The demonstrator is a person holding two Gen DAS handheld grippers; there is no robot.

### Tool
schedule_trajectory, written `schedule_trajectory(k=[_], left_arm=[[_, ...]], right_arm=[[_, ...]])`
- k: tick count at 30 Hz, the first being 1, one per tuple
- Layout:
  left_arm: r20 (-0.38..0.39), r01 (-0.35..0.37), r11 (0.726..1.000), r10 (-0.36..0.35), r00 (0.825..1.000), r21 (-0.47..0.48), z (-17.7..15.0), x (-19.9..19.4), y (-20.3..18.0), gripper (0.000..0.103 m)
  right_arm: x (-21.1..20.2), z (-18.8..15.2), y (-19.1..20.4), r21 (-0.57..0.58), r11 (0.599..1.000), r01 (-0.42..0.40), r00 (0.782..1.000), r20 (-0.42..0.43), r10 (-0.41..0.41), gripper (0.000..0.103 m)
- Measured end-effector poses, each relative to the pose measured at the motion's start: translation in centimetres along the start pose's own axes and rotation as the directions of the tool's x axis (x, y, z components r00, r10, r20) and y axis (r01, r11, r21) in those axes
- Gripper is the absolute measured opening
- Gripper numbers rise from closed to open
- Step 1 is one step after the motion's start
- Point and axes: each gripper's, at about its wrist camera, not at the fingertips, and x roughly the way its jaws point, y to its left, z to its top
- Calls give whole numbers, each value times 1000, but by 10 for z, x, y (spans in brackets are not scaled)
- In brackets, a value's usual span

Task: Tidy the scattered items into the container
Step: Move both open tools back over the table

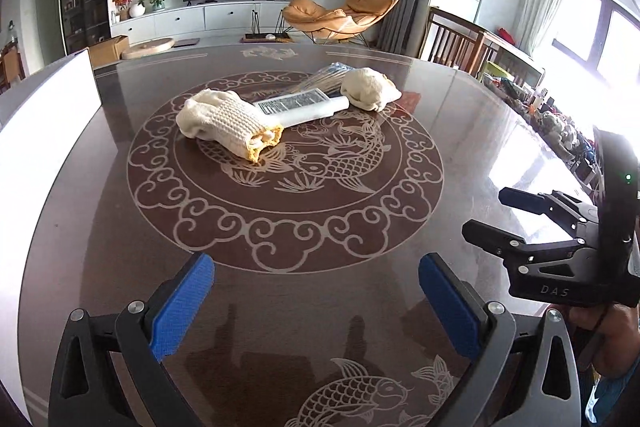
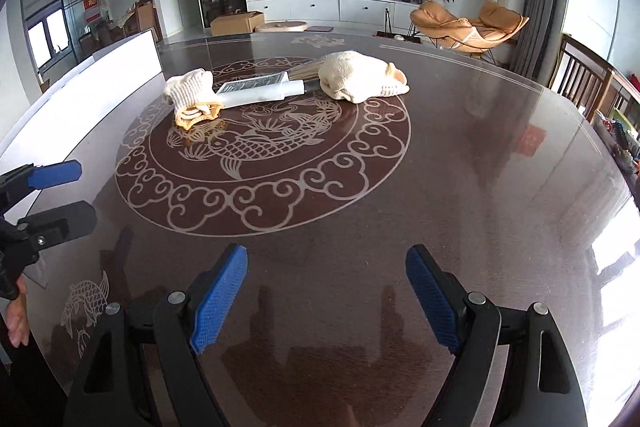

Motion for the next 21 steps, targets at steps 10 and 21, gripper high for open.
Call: schedule_trajectory(k=[10,21], left_arm=[[-37,-1,998,-1,999,-55,-9,20,13,103],[-48,12,996,-16,999,-92,-9,24,19,103]], right_arm=[[23,2,16,28,999,-40,997,-61,41,83],[26,2,22,11,1000,-17,997,-72,17,83]])
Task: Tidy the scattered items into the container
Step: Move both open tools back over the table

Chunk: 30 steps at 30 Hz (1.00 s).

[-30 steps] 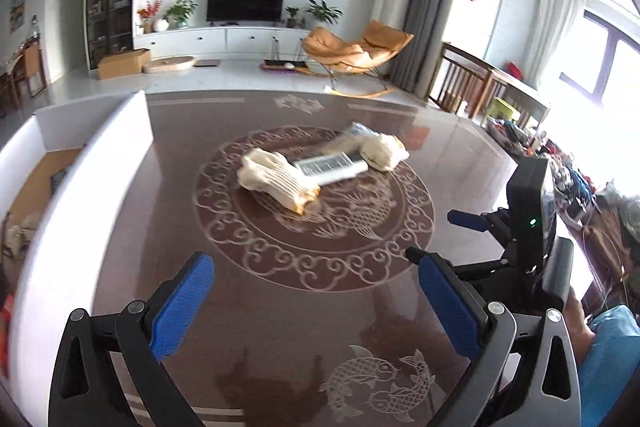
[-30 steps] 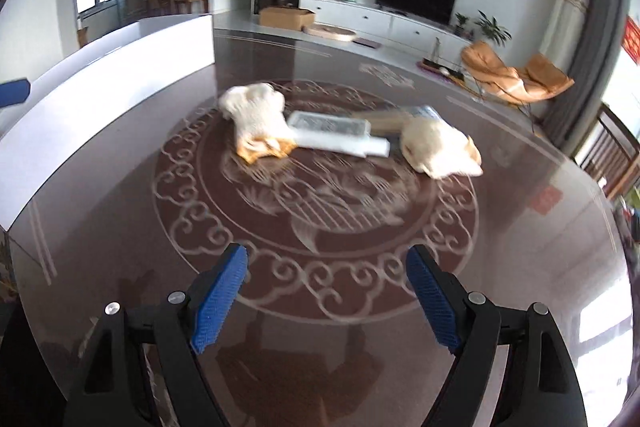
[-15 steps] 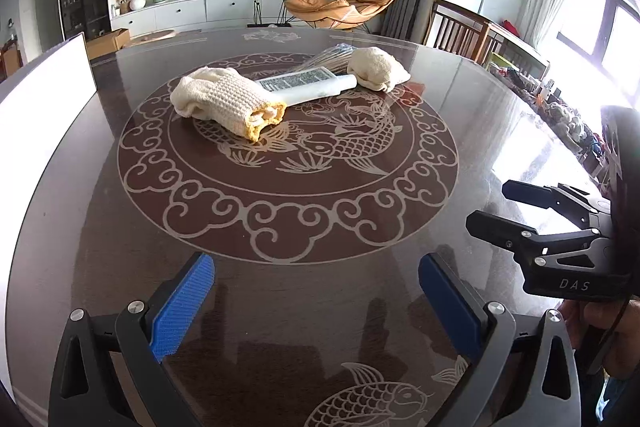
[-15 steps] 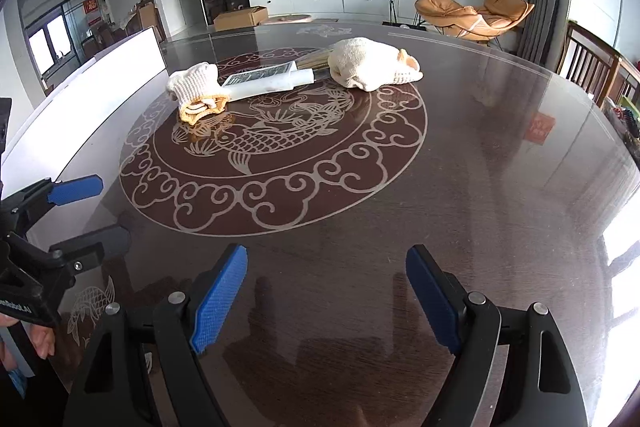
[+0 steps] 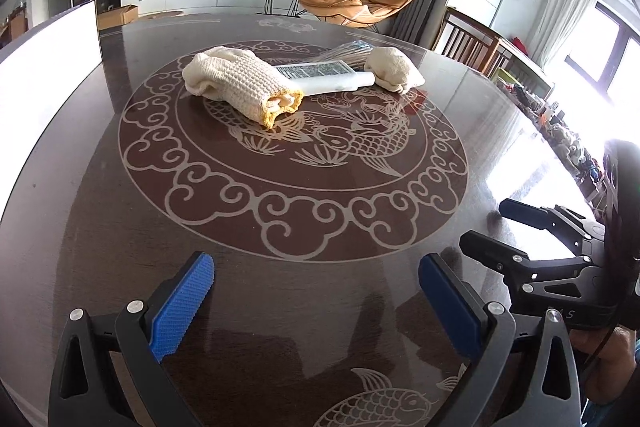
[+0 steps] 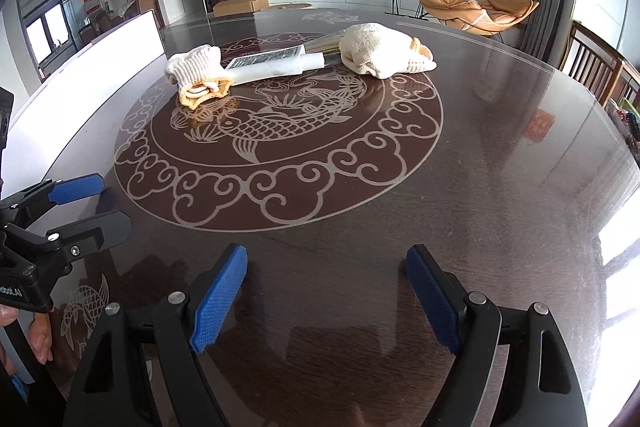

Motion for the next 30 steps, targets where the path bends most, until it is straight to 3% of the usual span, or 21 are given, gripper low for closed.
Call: schedule_trajectory(k=[17,30], left_arm=[[-3,-3,1000,3,1000,4,0,-1,0,103],[-29,-70,996,72,997,58,-1,3,-11,103]], right_arm=[[4,1,6,-22,1000,5,1000,-15,-5,89],[4,1,6,-22,1000,5,1000,-15,-5,90]])
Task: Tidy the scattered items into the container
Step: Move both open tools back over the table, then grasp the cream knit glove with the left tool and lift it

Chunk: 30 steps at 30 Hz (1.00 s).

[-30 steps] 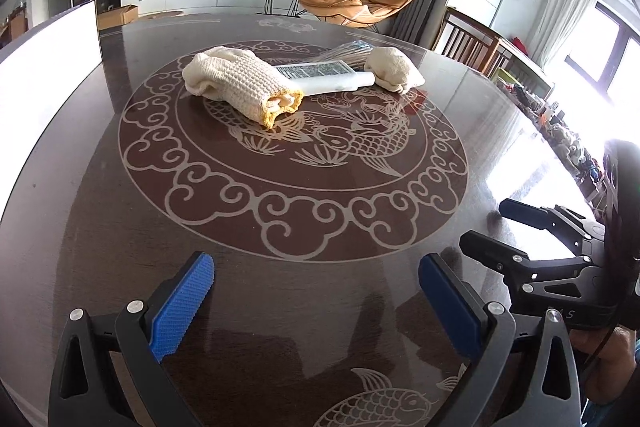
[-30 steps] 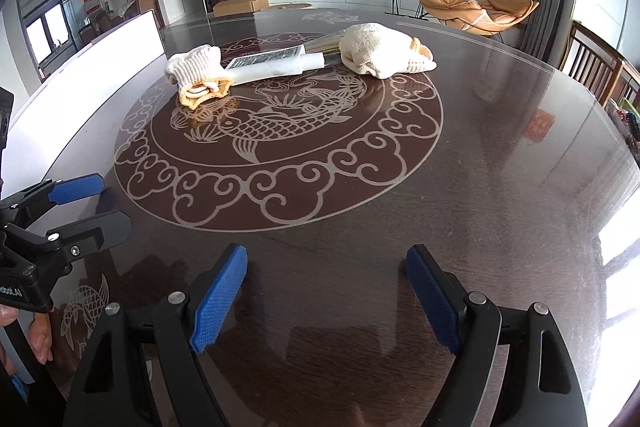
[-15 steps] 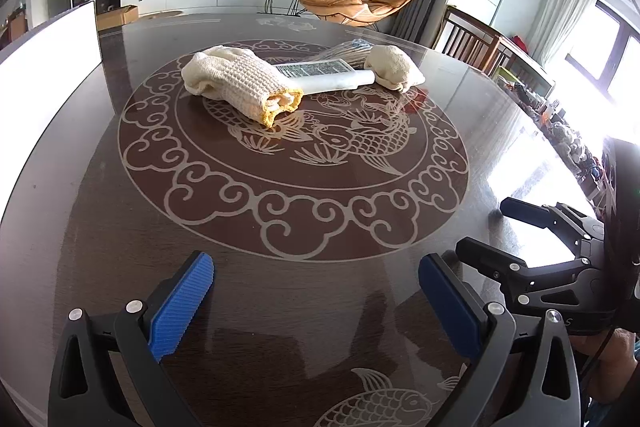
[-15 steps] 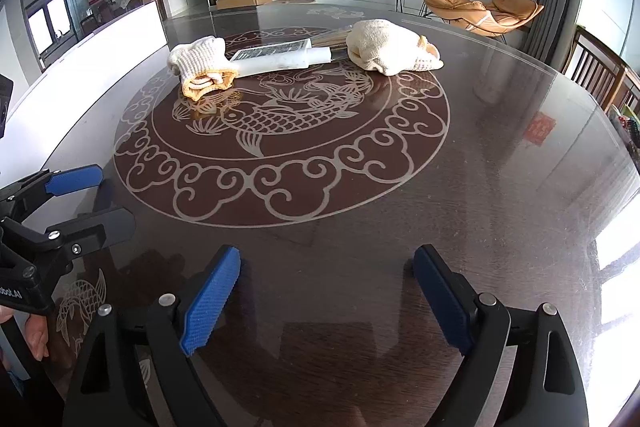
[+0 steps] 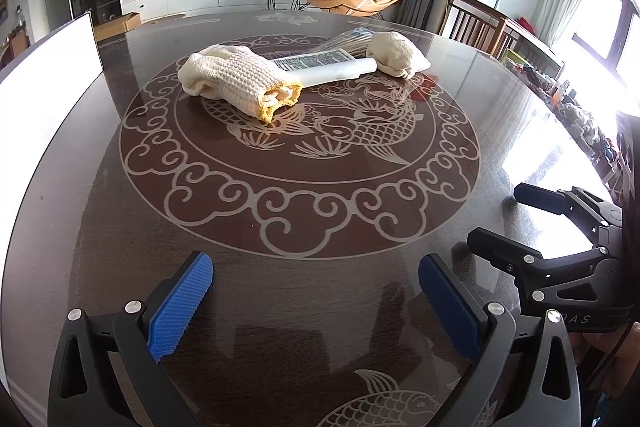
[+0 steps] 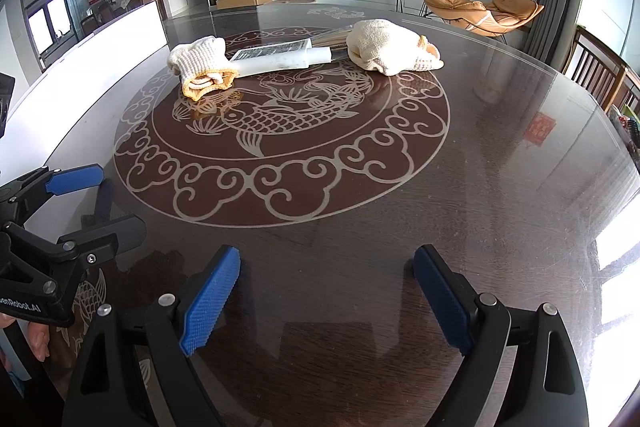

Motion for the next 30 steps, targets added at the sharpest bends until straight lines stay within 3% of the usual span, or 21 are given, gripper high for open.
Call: schedule_trajectory(k=[10,15,18,22,26,30], left_arm=[[-20,-47,998,47,999,37,1,3,-9,103],[-31,-65,997,64,997,-32,10,5,-1,103],[-23,14,990,-18,1000,-139,34,10,11,103],[25,-10,974,16,1000,-227,93,19,26,103],[31,-11,938,23,999,-346,138,44,51,103],[-61,-134,917,120,991,-375,153,80,62,103]], right_arm=[[0,0,0,0,1000,0,1000,0,0,90],[0,0,0,0,1000,0,1000,0,0,90],[0,0,0,0,1000,0,1000,0,0,90],[0,0,0,0,1000,0,1000,0,0,90],[0,0,0,0,1000,0,1000,0,0,90],[0,0,0,0,1000,-1,1000,0,1,90]])
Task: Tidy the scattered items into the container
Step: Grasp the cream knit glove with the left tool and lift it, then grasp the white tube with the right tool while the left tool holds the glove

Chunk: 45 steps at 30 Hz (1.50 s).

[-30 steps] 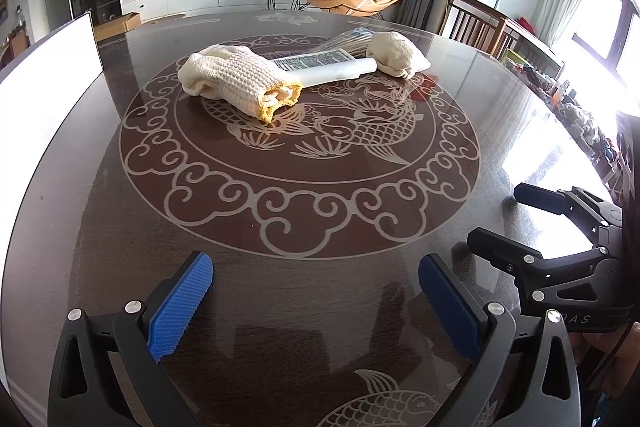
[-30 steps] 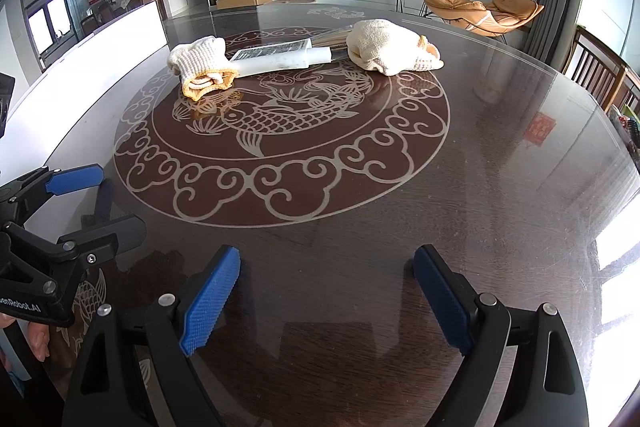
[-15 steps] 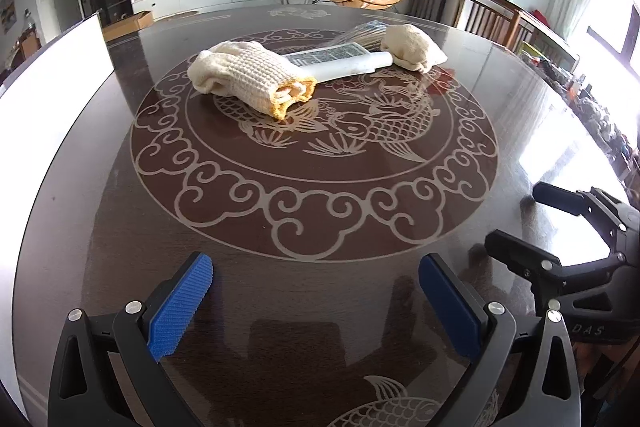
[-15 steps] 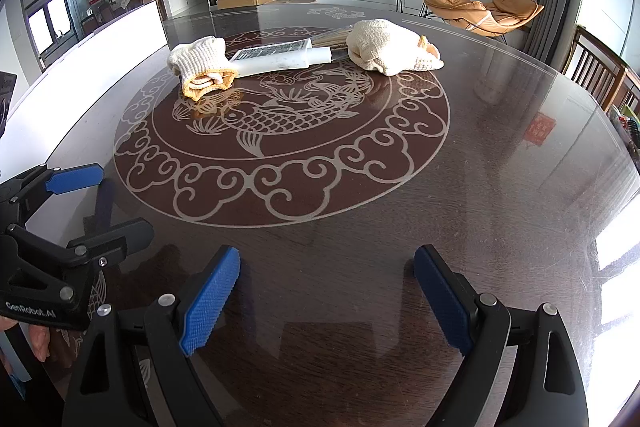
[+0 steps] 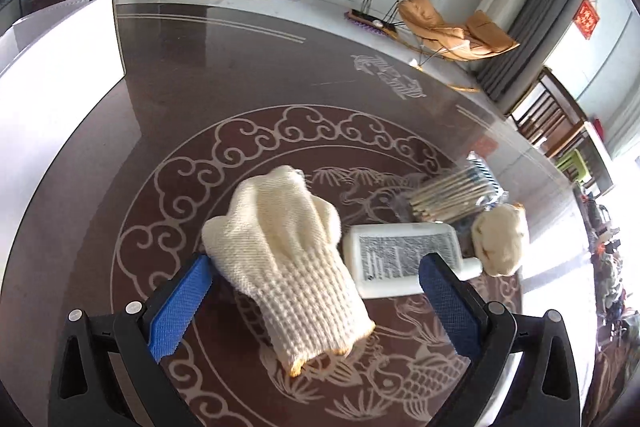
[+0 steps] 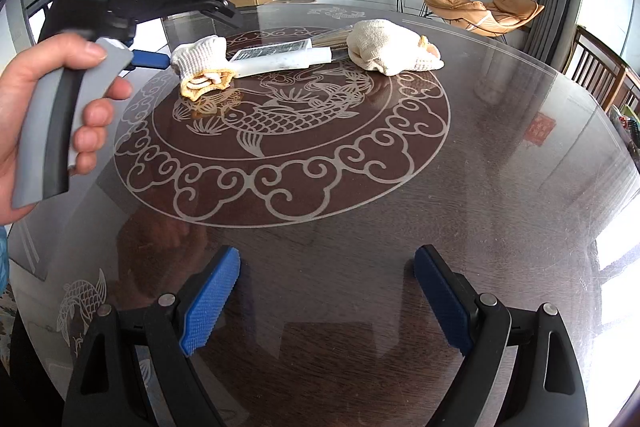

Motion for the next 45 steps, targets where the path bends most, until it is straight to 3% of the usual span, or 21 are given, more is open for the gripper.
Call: schedule_trajectory(k=[2,4,5,6,8,11,20,25,31,33,34,35,45], left_arm=[[-16,-69,998,69,998,13,2,15,1,103],[14,-64,998,63,998,14,0,18,8,99],[52,-46,999,45,998,15,-1,14,13,65],[60,-38,999,37,997,19,0,11,17,52],[73,-50,998,46,996,49,-1,3,21,44],[100,-79,990,67,993,116,-14,-12,28,43],[77,-40,983,26,997,182,-82,-64,72,43],[99,-14,985,-3,995,170,-95,-69,81,44],[120,20,995,-32,992,102,-100,-66,87,59],[112,4,993,-17,994,121,-101,-64,82,75],[103,-6,992,-7,995,128,-100,-61,80,93],[96,-14,992,2,995,129,-100,-59,79,97],[80,-43,988,31,996,149,-99,-53,72,103]], right_arm=[[0,0,0,0,1000,0,1000,0,0,90],[0,0,0,0,1000,0,1000,0,0,90],[0,0,0,0,1000,0,1000,0,0,90],[0,0,0,0,1000,0,1000,0,0,90],[0,0,0,0,1000,0,1000,0,0,90],[0,0,0,0,1000,0,1000,0,0,90],[0,0,0,0,1000,1,1000,0,-1,90],[0,0,0,-1,1000,3,1000,0,-3,90],[0,0,0,-2,1000,3,1000,1,-3,90],[0,0,0,-2,1000,3,1000,1,-3,90],[0,0,0,-2,1000,3,1000,1,-3,90],[0,0,0,-2,1000,3,1000,1,-3,90],[1,0,0,-2,1000,3,1000,1,-3,90]])
